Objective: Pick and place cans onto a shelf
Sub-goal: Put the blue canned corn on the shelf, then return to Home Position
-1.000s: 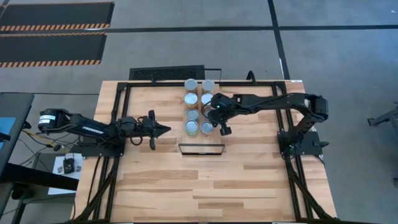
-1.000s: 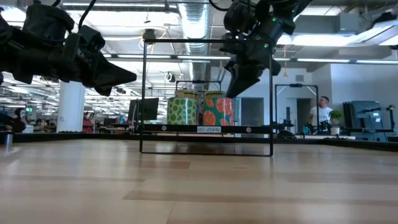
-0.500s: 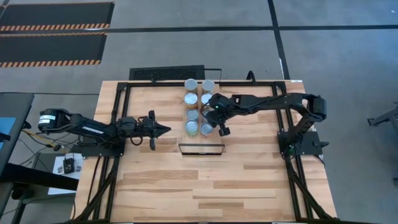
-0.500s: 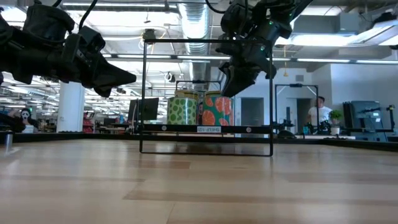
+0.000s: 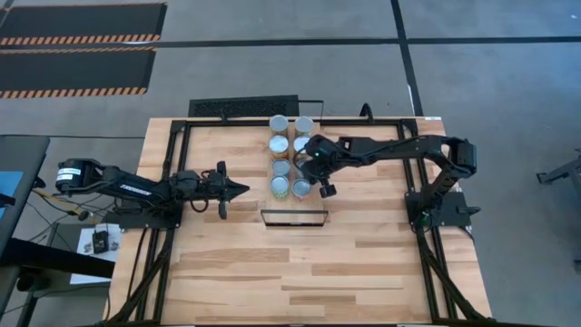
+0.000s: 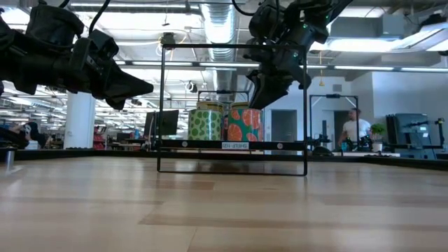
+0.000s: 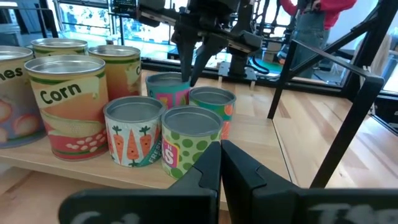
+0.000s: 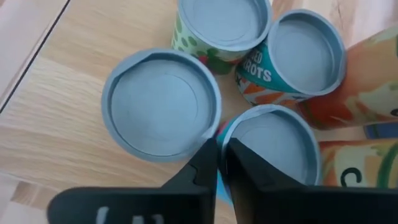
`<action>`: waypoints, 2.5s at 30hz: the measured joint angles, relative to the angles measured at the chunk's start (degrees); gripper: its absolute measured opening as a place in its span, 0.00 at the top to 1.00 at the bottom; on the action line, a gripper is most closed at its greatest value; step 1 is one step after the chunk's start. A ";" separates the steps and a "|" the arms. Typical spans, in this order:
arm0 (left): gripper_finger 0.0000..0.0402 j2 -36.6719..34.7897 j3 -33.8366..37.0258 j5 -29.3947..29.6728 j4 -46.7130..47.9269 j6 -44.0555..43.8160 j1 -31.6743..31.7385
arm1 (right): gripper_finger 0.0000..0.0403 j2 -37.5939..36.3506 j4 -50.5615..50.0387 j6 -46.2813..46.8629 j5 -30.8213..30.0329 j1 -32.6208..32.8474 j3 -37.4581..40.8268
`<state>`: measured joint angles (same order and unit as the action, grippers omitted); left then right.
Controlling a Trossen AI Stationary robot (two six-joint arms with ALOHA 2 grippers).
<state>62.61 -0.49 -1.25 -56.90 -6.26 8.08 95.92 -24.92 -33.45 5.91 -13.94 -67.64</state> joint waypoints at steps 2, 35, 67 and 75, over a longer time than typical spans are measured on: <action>1.00 0.00 0.00 0.01 0.00 -0.01 0.00 | 0.85 0.00 0.15 0.01 -0.02 -0.10 0.00; 1.00 0.00 0.00 0.12 1.93 -0.39 -0.02 | 0.83 -0.02 2.73 6.64 -0.46 -0.85 0.02; 1.00 -0.02 0.00 -2.11 -0.09 1.18 0.00 | 0.96 -19.64 10.96 11.37 -2.99 -0.52 13.62; 1.00 -0.04 0.01 -7.00 -0.50 0.09 2.28 | 0.97 -31.72 29.59 19.10 -3.66 0.13 30.46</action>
<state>62.57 -0.48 -8.25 -57.41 -6.17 10.36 64.20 4.67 -14.36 2.25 -13.81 -37.18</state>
